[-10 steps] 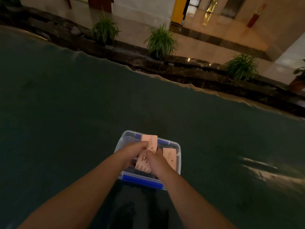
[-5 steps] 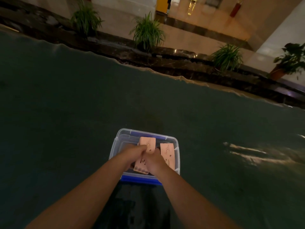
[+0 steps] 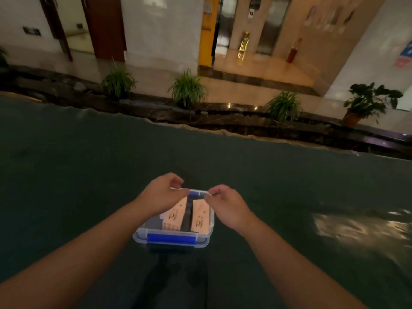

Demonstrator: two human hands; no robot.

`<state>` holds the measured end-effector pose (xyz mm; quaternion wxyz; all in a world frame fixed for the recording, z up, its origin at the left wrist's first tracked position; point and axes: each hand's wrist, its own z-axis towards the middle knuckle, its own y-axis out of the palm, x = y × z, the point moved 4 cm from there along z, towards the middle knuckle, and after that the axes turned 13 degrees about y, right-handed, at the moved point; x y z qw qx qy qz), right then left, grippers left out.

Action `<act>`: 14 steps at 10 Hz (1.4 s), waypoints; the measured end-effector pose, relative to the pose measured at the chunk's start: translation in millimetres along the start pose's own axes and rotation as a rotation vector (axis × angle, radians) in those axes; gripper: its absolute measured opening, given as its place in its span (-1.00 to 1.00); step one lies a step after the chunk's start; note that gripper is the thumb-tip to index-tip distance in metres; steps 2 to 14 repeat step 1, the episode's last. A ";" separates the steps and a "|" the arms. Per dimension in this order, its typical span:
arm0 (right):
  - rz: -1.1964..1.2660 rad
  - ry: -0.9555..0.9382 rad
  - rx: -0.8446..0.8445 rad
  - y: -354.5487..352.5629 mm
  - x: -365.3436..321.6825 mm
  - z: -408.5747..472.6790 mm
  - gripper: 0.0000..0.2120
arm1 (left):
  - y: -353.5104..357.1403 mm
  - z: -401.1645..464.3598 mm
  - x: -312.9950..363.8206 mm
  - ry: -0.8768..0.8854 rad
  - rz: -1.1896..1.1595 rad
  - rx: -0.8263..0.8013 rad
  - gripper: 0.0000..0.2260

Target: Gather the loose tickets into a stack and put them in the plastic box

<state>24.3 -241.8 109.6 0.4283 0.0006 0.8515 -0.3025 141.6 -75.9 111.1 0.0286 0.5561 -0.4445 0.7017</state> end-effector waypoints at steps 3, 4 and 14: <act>-0.057 -0.172 0.101 -45.8 -6.6 -44.0 -0.87 | -6.8 -13.2 61.4 0.179 0.105 0.046 -0.73; -0.057 -0.172 0.101 -45.8 -6.6 -44.0 -0.87 | -6.8 -13.2 61.4 0.179 0.105 0.046 -0.73; -0.057 -0.172 0.101 -45.8 -6.6 -44.0 -0.87 | -6.8 -13.2 61.4 0.179 0.105 0.046 -0.73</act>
